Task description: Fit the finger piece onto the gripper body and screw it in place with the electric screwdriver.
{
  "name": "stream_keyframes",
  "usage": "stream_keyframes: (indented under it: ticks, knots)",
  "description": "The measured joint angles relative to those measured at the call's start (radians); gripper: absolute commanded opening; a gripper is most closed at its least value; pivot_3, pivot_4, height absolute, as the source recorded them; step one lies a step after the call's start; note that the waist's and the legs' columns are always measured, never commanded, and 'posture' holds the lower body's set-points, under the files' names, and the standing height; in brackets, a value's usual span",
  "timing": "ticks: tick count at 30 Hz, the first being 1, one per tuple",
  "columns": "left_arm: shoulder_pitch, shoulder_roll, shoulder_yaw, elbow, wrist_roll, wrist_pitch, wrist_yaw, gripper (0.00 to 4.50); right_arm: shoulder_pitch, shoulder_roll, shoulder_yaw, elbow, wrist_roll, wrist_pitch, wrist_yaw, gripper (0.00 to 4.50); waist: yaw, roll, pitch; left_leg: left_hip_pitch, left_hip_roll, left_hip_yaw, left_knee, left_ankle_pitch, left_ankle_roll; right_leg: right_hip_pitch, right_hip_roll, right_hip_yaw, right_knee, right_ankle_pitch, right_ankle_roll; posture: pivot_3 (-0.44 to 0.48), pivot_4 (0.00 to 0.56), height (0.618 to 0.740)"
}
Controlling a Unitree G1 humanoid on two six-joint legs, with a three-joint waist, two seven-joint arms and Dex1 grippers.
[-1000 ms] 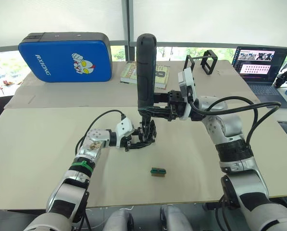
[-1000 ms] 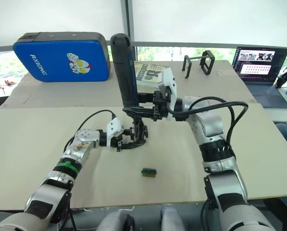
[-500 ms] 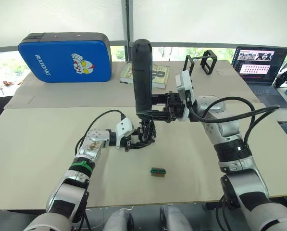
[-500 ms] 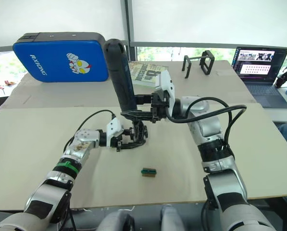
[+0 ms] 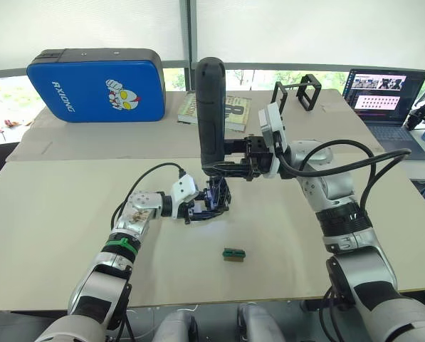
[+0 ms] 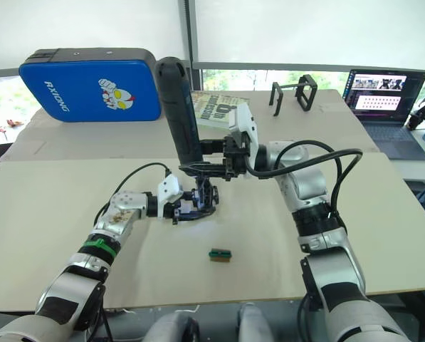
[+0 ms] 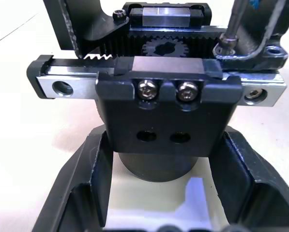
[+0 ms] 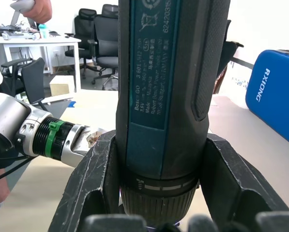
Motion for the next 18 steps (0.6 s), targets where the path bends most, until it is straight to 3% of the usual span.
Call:
stream_keyframes:
  ticks: [18]
  knots:
    - [0.002,0.001,0.0,-0.002,-0.001,0.0,0.001,2.3,0.002,-0.01,-0.001,-0.002,0.0,0.0,0.006,1.91,0.0,0.0,0.0,0.0,0.0,0.0,-0.001,0.0,0.0,0.0,-0.001,0.0,0.0,0.0,0.0,0.0,0.15,0.74]
